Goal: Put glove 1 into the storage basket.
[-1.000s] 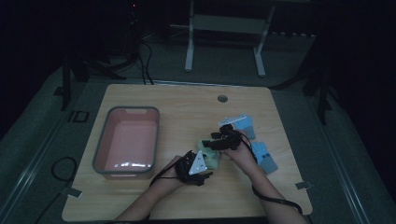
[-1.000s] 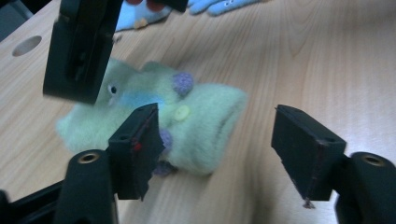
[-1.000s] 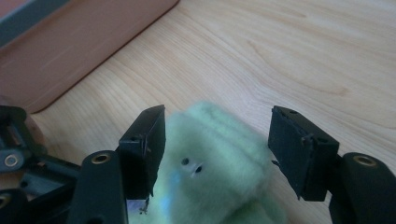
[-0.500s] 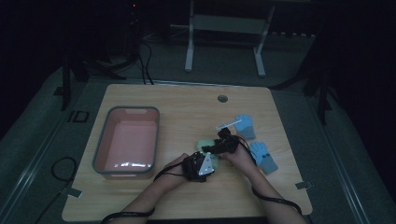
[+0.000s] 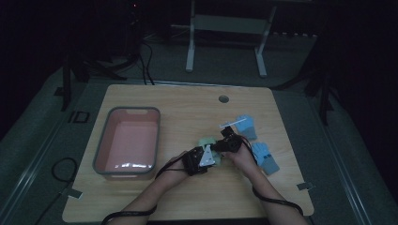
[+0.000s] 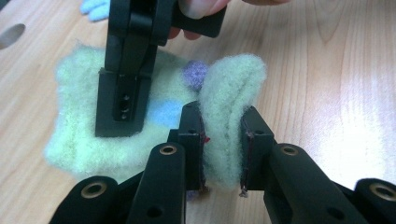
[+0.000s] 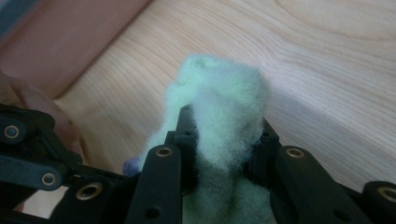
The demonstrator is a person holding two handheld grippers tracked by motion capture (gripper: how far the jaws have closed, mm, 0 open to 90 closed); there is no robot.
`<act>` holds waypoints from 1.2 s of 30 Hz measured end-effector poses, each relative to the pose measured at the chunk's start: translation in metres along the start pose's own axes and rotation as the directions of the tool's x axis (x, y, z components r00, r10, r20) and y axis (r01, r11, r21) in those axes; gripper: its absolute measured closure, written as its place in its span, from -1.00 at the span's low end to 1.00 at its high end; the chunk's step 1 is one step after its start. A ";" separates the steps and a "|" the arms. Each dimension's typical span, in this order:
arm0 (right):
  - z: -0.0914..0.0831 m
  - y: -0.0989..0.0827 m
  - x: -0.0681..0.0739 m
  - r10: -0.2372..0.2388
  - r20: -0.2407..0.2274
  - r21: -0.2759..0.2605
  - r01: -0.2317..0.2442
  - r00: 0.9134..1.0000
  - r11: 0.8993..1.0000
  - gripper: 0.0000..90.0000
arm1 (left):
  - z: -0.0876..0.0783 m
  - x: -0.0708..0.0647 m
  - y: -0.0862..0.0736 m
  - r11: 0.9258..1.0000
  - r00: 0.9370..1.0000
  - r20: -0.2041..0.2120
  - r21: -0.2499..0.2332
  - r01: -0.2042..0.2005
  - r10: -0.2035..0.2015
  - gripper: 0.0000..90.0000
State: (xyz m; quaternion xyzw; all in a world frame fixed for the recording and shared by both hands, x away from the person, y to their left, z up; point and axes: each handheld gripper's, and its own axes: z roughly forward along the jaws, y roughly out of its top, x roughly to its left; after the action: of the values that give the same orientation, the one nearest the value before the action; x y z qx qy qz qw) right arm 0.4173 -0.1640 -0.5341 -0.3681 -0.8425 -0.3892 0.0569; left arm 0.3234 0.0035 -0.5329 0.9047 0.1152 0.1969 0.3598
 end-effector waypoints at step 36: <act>-0.004 0.089 0.084 -0.099 -0.118 -0.107 0.087 0.988 0.991 0.65 | -0.120 0.041 0.002 0.997 0.993 -0.104 0.066 -0.047 0.054 0.69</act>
State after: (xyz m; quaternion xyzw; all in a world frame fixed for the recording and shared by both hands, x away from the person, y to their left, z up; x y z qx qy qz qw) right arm 0.4149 -0.0807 -0.4451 -0.3060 -0.8328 -0.4556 0.0720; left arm 0.3075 0.0894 -0.4406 0.9067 0.1171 0.2497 0.3191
